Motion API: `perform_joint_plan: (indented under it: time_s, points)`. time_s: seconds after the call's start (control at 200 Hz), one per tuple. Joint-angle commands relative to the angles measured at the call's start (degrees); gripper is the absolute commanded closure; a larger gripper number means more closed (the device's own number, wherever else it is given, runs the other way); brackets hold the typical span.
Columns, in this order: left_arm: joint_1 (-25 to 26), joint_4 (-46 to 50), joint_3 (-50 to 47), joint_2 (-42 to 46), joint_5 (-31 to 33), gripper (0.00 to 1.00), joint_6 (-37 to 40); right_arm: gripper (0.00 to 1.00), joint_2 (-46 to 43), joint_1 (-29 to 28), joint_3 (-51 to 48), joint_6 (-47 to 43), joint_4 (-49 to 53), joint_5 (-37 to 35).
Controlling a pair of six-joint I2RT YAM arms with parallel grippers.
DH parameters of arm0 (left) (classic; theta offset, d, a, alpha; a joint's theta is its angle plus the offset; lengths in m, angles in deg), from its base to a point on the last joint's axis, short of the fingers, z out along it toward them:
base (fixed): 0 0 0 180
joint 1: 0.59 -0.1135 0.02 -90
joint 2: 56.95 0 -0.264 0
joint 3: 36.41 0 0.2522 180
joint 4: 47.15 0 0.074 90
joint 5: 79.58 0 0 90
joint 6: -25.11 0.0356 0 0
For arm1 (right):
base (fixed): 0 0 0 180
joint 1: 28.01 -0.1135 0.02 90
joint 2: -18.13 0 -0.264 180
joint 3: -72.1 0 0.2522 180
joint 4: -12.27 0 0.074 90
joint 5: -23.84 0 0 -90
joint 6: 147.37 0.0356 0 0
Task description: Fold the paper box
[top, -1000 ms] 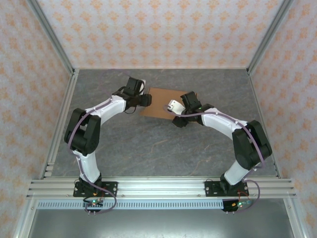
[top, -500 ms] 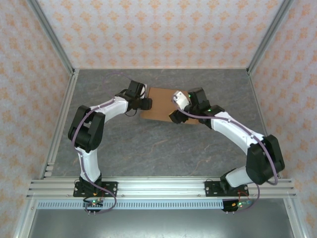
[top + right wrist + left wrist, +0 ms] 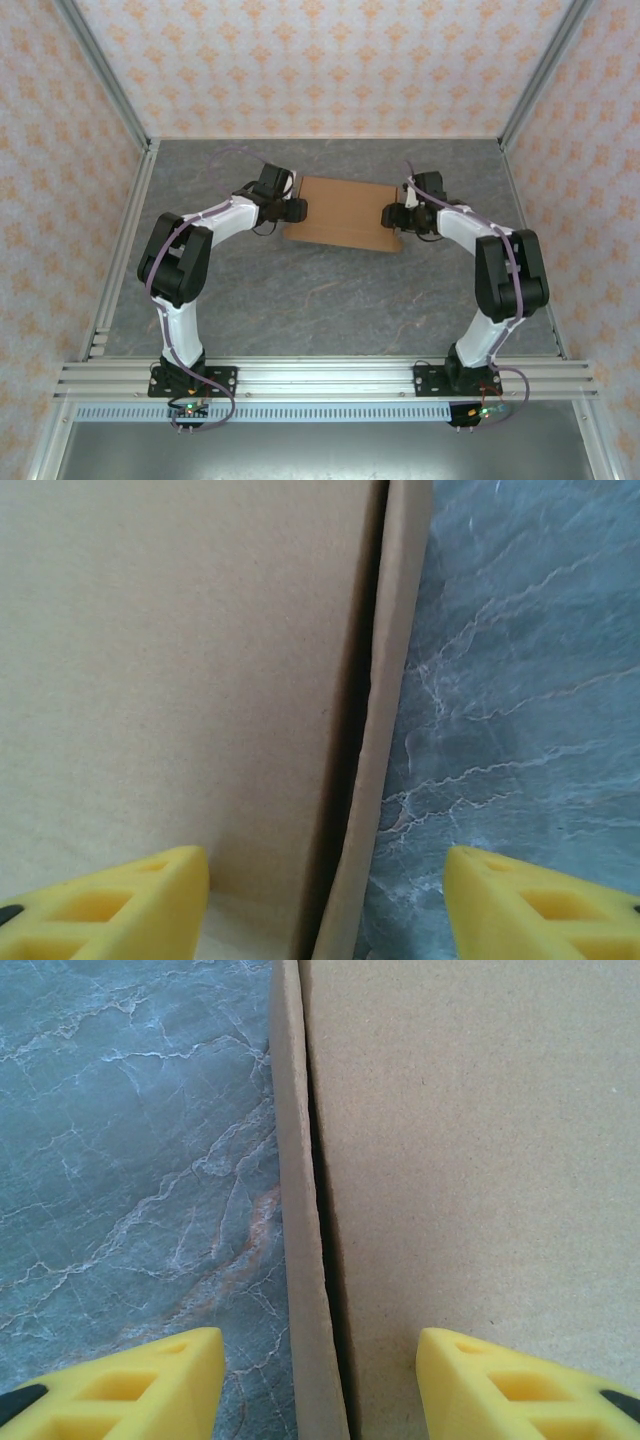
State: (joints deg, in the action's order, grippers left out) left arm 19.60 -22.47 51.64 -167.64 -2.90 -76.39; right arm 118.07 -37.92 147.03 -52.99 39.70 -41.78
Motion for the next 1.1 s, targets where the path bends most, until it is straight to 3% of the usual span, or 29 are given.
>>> perform_joint_plan:
  time_s: [0.0,0.25,0.535,0.756,0.946,1.096]
  points:
    - [-0.06,0.26,-1.35,-0.97,-0.31,0.46,-0.46,0.39,1.6,0.15,1.88,2.89,0.6,0.26]
    - [-0.07,-2.66,-4.25,-0.8,-0.93,0.46,-2.09,0.49,3.86,0.95,1.0,3.53,-0.63,2.77]
    - [-0.06,-4.82,-4.82,1.75,-5.97,0.45,-4.79,0.46,1.04,2.17,3.77,4.77,-0.28,6.84]
    - [0.32,-10.52,-12.3,7.2,-10.01,0.47,-9.26,0.46,6.18,2.18,9.12,4.32,2.15,8.21]
    - [3.73,-11.23,-19.96,12.43,-7.59,0.47,-9.87,0.47,11.72,2.18,18.62,2.11,8.11,6.66]
    - [4.89,-11.0,-25.09,19.09,-2.42,0.43,-10.43,0.43,13.77,2.18,27.72,-0.49,14.24,0.07]
